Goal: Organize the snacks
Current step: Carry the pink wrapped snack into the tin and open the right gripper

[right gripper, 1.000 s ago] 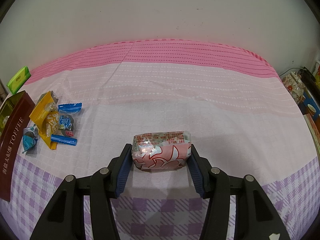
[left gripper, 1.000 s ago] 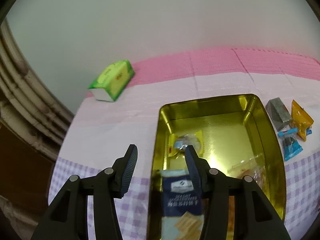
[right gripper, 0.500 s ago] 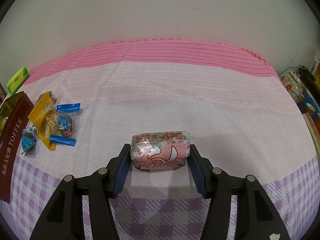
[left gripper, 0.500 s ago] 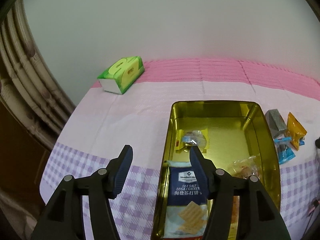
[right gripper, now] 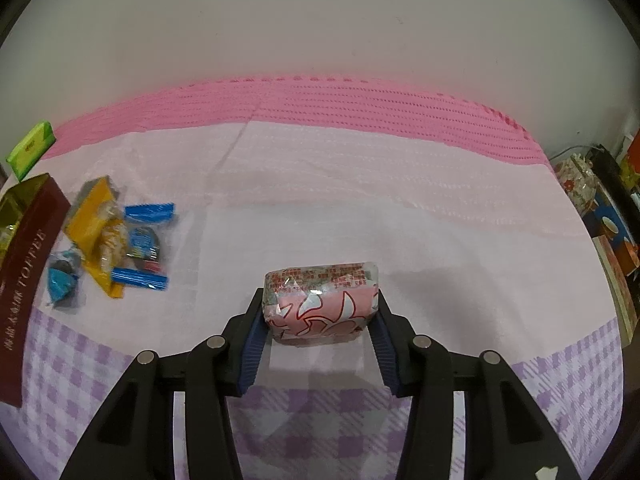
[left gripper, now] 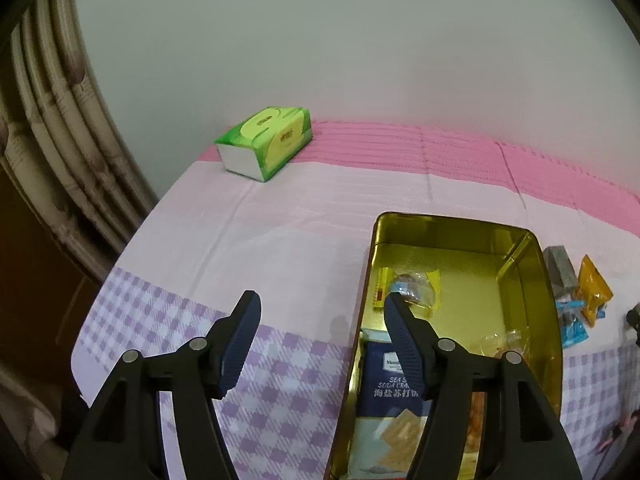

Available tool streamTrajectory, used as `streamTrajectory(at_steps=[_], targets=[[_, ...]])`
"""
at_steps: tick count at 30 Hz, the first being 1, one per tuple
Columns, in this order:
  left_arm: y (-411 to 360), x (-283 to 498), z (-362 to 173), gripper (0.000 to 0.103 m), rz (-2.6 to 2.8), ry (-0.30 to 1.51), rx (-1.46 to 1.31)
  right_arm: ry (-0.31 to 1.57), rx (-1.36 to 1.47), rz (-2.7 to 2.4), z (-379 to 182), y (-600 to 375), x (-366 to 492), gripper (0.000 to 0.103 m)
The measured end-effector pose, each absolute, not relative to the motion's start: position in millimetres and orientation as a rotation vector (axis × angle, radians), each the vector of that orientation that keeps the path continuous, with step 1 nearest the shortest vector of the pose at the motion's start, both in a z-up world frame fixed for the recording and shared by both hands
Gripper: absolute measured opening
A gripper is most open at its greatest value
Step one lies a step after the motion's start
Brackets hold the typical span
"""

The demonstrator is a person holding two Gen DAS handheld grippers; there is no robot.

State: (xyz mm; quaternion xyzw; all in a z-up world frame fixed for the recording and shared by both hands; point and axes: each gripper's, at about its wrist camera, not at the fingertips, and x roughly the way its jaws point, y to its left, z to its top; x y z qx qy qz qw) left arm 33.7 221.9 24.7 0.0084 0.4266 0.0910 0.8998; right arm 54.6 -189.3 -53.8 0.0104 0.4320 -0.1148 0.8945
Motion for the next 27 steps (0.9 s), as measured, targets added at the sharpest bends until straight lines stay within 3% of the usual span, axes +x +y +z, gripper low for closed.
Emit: streamTrajectory(at_steps=[13, 27], targets=[[252.7, 32.7, 27.4, 0.076, 0.301, 0.891, -0.045, 0.791, 0.011, 0.096, 13.8, -81.0, 81.5, 0.045], [294.9, 32.5, 25.5, 0.076, 0.393, 0.922, -0.115, 0.879, -0.108, 0.320, -12.5, 53.4, 123.2, 0.045]])
